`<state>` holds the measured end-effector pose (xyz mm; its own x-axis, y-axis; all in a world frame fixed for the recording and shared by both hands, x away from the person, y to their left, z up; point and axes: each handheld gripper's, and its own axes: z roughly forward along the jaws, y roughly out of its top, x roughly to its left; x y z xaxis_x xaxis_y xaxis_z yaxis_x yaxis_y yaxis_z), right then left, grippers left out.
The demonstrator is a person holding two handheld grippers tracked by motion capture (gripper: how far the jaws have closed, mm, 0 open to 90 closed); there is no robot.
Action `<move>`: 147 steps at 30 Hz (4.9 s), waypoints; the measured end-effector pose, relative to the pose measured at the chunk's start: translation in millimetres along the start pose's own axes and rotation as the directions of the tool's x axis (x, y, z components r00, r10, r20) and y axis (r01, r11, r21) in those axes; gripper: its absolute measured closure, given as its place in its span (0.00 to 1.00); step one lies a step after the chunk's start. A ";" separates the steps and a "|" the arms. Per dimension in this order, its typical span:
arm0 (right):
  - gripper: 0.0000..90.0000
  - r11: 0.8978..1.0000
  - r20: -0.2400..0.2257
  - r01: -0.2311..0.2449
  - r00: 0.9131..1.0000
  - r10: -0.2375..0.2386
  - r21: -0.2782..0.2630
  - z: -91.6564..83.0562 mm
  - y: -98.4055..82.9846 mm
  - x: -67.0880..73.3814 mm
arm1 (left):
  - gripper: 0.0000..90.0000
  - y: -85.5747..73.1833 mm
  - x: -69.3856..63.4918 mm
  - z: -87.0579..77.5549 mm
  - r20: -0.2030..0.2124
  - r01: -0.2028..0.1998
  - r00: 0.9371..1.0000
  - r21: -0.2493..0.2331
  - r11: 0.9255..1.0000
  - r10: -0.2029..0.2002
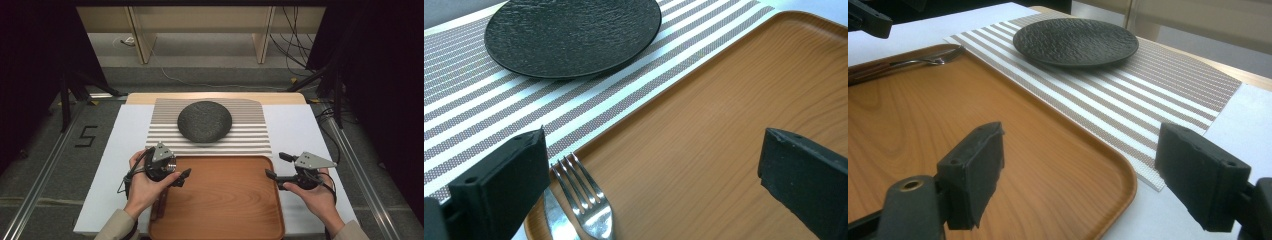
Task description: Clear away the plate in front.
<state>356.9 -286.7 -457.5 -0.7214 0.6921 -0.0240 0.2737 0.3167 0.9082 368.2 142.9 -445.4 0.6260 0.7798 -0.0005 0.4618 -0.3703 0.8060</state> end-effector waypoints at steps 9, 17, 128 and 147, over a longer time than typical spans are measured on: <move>0.23 1.000 0.001 -0.009 1.000 0.009 -0.002 0.0 -2.2 -2.3 | 0.00 -0.2 3.0 2.2 0.001 0.026 1.000 0.005 1.000 -0.026; 0.23 1.000 0.000 -0.021 1.000 0.021 -0.010 -1.8 -4.2 -4.7 | 0.00 -0.4 5.2 3.8 -0.004 0.036 0.999 0.006 0.999 -0.036; 0.22 1.000 0.014 0.000 1.000 0.000 -0.019 -0.8 2.6 0.0 | 0.17 56.8 80.0 103.8 -0.059 0.228 0.974 0.187 0.956 -0.221; 0.22 1.000 0.016 0.005 1.000 -0.005 -0.020 -1.8 2.9 0.3 | 0.28 78.6 2.4 119.1 0.037 -0.597 0.787 0.297 0.745 0.616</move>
<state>356.3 -286.8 -454.2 -0.7125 0.7008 -0.0350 0.2571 0.3071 0.9163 480.8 55.6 -452.5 0.8005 0.3670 0.4739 0.1569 -0.8913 0.4254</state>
